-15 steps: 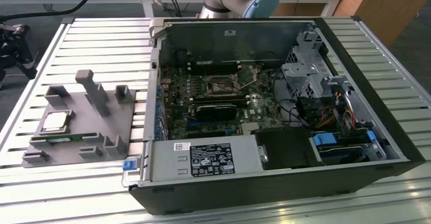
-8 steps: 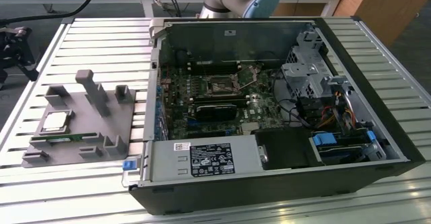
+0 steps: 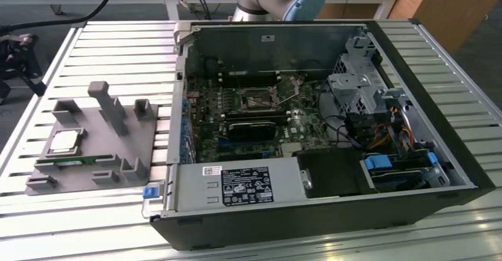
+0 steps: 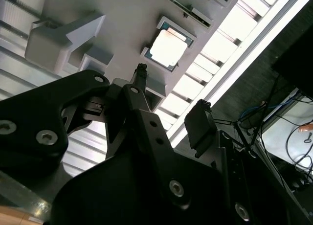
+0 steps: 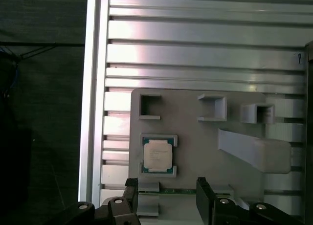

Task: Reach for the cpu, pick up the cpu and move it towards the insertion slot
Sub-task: 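Pick up the cpu and move it towards the insertion slot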

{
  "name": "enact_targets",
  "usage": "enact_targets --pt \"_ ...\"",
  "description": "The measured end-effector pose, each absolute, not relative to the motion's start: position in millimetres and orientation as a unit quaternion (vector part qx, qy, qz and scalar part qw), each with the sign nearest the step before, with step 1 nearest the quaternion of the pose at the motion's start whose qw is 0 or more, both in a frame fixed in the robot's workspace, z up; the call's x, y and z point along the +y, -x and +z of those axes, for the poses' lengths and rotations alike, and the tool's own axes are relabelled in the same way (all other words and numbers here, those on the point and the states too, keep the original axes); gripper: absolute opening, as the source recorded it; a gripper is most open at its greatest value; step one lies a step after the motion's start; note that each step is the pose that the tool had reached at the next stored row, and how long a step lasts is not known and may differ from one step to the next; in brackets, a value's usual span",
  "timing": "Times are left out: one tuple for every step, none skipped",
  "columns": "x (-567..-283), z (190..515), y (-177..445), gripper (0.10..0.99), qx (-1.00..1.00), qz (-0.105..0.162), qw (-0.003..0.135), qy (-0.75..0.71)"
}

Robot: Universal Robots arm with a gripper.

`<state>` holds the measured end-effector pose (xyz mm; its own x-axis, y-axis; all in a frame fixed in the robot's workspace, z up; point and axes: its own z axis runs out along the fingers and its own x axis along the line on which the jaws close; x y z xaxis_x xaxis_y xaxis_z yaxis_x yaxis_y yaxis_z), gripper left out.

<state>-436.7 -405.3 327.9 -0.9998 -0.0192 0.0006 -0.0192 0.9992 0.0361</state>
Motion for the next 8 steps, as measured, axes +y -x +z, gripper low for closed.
enact_targets --pt "-405.3 327.3 436.7 0.592 -1.000 -0.018 0.000 -0.010" --pt "-405.3 326.8 436.7 0.592 -1.000 -0.018 0.000 -0.010" --pt "-405.3 326.3 436.7 0.592 -1.000 -0.018 0.000 -0.010" --pt "-405.3 325.6 436.7 0.592 -1.000 -0.018 0.000 -0.010" --pt "-405.3 324.9 436.7 0.592 -1.000 -0.018 0.000 -0.010" --pt "-405.3 324.3 436.7 0.592 -1.000 -0.018 0.001 -0.010" --pt "-405.3 323.8 436.7 0.592 -1.000 -0.018 0.001 -0.010" --pt "-405.3 323.1 436.7 0.592 -1.000 -0.018 0.000 -0.010"
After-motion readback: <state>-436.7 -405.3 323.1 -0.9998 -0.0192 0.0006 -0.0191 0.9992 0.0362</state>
